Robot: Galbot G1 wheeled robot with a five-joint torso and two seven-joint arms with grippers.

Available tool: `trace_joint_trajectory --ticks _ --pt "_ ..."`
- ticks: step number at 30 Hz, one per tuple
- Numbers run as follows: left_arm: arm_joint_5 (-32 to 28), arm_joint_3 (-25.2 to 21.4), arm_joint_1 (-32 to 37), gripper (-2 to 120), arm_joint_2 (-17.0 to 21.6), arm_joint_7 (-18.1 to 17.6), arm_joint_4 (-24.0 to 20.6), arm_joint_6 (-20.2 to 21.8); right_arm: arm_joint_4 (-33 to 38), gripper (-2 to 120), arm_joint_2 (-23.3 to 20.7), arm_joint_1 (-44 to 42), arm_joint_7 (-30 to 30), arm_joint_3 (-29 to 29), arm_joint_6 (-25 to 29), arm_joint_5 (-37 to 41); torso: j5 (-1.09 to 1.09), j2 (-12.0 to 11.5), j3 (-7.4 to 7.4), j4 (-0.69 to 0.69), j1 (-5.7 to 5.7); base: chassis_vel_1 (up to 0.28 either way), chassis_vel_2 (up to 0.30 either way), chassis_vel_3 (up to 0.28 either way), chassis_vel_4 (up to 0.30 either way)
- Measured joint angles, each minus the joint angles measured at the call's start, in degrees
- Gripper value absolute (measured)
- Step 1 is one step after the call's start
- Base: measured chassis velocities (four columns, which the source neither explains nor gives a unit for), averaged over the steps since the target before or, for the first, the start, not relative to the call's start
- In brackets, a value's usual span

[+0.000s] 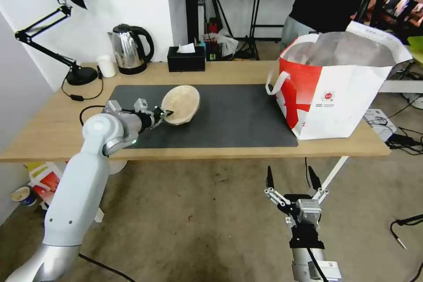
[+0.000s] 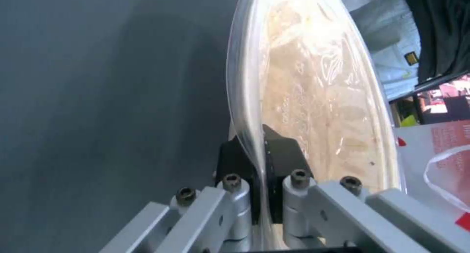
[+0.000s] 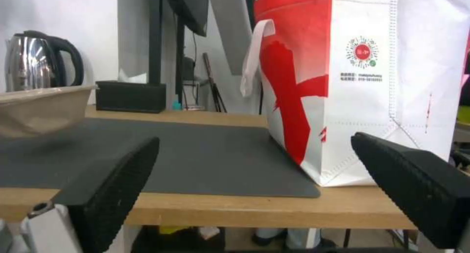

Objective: Pick up the trash from the table and place it into the takeout bag.

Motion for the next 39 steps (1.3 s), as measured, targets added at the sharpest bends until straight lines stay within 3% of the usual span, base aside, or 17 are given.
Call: trace_joint_trajectory --ticks 8,12,19,23,25,29,35,39 --pt "-0.46 -1.42 1.78 0 1.26 0.99 -5.44 -0.10 0.00 100 0.00 0.00 0.00 0.00 0.00 0.00 0.00 0.00 0.00 0.00 0.00 0.000 0.000 0.000 0.000" --pt "-2.49 -3.05 2.55 0 3.53 2.07 -10.96 -0.40 0.00 100 0.00 0.00 0.00 0.00 0.00 0.00 0.00 0.00 0.00 0.00 0.00 0.000 0.000 0.000 0.000" --pt "-5.63 -5.03 2.28 0 8.07 5.09 -15.42 -1.91 0.00 100 0.00 0.00 0.00 0.00 0.00 0.00 0.00 0.00 0.00 0.00 0.00 0.000 0.000 0.000 0.000" --pt "-6.71 -6.15 2.00 0 10.72 9.35 -17.00 -3.31 0.00 100 0.00 0.00 0.00 0.00 0.00 0.00 0.00 0.00 0.01 0.01 0.00 0.000 0.000 0.000 0.000" --pt "-6.58 -6.67 1.62 0 12.60 14.13 -17.36 -4.01 0.00 100 0.00 0.00 0.01 0.00 0.00 0.00 0.00 0.00 0.00 0.00 0.00 0.000 0.000 0.000 0.000" --pt "-5.23 -6.66 0.94 0 14.21 18.14 -17.00 -4.90 0.00 100 0.00 0.00 0.00 0.00 0.00 0.00 0.00 0.00 0.00 0.01 0.00 0.000 0.000 0.000 0.000" --pt "-4.25 -6.34 0.05 0 14.79 20.95 -16.59 -5.58 0.00 100 0.00 0.00 0.00 0.00 0.00 0.00 0.00 0.00 0.01 0.00 0.00 0.000 0.000 0.000 0.000" --pt "-0.49 -4.83 -0.79 0 15.23 27.97 -15.05 -7.58 0.00 100 0.00 0.00 0.00 0.00 0.00 0.00 -0.01 0.00 0.01 0.00 0.00 0.000 0.000 0.000 0.000"
